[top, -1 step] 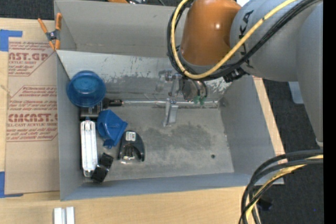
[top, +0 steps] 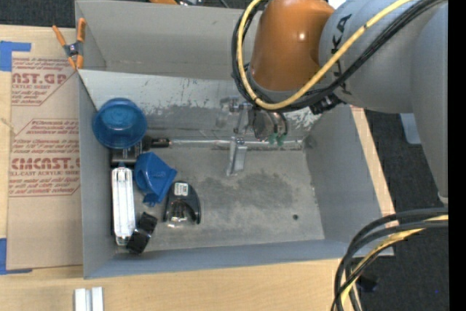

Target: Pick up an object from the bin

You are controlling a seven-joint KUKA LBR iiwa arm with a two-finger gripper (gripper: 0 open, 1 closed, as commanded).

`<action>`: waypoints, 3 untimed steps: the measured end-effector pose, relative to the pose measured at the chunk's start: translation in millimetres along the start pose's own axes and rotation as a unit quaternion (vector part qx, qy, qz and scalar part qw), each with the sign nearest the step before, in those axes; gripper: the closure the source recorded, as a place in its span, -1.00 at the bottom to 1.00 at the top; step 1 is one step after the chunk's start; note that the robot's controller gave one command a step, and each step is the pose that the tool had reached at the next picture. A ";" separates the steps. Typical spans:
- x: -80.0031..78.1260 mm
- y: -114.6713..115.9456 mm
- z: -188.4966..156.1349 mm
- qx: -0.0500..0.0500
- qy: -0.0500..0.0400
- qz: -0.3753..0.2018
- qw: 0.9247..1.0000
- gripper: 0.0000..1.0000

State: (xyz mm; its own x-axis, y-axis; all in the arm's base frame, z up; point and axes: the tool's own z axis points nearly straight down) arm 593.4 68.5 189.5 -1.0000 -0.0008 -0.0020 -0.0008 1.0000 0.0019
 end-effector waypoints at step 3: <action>24.8 17.0 73.6 -0.001 -0.005 -0.059 0.998 1.00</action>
Offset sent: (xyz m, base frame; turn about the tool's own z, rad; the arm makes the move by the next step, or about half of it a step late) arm -0.0249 0.0168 -0.0732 -0.1187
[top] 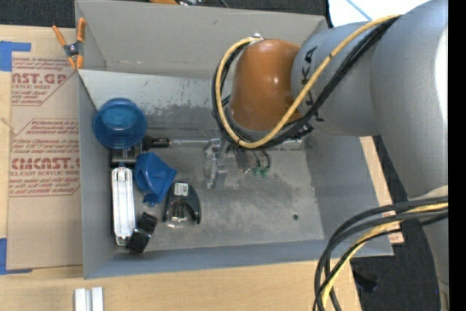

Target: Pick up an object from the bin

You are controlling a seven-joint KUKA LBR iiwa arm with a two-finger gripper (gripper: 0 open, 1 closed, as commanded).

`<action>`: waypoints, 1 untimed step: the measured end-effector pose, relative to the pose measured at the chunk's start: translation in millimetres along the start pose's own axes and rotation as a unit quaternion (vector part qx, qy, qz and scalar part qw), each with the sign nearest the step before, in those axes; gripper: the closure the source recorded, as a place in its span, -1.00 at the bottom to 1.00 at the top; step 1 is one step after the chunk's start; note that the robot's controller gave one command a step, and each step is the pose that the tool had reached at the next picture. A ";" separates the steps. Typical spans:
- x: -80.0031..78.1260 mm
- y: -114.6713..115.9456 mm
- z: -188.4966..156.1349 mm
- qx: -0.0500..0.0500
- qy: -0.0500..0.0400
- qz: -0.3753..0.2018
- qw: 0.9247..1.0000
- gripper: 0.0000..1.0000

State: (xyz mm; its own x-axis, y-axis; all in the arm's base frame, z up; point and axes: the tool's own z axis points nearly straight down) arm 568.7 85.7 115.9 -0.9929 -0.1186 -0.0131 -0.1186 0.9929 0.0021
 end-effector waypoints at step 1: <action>5.2 60.4 48.6 -0.001 0.001 -0.005 1.000 1.00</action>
Offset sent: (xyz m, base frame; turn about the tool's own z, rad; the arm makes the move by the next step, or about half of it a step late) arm -0.0185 0.0865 -0.0289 -0.0028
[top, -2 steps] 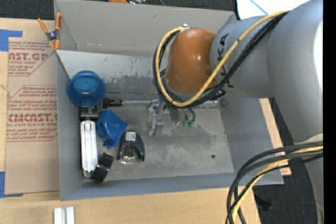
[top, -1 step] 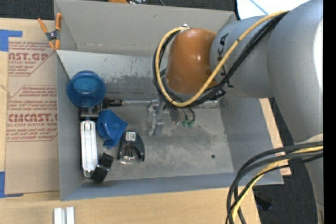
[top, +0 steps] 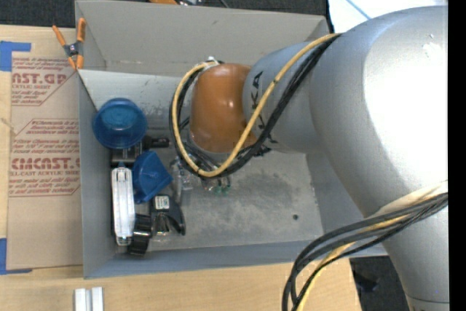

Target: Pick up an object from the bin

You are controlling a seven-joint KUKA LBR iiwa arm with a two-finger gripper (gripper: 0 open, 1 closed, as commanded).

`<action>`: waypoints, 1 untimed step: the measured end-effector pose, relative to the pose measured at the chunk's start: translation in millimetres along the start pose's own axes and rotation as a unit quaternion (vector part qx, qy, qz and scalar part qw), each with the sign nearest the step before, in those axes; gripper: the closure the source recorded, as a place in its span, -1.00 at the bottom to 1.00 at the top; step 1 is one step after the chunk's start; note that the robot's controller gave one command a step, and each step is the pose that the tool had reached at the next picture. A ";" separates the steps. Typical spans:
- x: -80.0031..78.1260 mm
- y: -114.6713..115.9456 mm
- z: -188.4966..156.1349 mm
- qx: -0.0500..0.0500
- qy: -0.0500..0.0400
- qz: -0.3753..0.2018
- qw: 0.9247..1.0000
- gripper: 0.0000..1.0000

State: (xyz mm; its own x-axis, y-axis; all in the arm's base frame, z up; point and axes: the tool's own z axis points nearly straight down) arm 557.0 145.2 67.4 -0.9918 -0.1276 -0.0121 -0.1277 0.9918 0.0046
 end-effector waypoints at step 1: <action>0.7 5.0 -7.1 0.002 -0.002 0.004 1.000 1.00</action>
Offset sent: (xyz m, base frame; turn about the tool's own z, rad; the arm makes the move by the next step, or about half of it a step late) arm 0.0057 -0.0260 0.0026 -0.0107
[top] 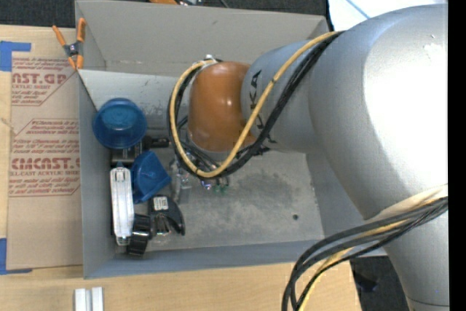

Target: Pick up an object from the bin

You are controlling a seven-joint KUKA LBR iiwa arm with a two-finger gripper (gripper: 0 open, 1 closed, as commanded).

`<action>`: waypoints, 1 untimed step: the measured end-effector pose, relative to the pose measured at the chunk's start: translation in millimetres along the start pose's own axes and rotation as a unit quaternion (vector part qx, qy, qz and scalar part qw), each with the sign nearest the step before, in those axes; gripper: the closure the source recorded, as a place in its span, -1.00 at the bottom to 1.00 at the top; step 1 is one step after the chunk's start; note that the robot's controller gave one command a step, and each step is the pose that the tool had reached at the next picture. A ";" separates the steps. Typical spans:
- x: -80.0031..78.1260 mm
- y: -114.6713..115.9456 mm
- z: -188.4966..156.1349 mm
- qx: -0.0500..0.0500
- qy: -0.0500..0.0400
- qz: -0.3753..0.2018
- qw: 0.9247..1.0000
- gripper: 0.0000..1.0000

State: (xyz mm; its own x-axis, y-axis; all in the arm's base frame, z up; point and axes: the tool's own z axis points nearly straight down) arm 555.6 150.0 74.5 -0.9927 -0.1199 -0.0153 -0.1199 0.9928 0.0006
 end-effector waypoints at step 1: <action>-3.3 -28.7 3.6 -0.001 -0.001 -0.009 1.000 1.00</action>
Offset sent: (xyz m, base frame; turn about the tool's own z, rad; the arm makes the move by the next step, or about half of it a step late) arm -0.0347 0.0552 -0.0045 -0.0580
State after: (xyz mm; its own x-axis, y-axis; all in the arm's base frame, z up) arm 562.4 121.9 71.0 -0.9904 -0.1375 -0.0165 -0.1376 0.9905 0.0021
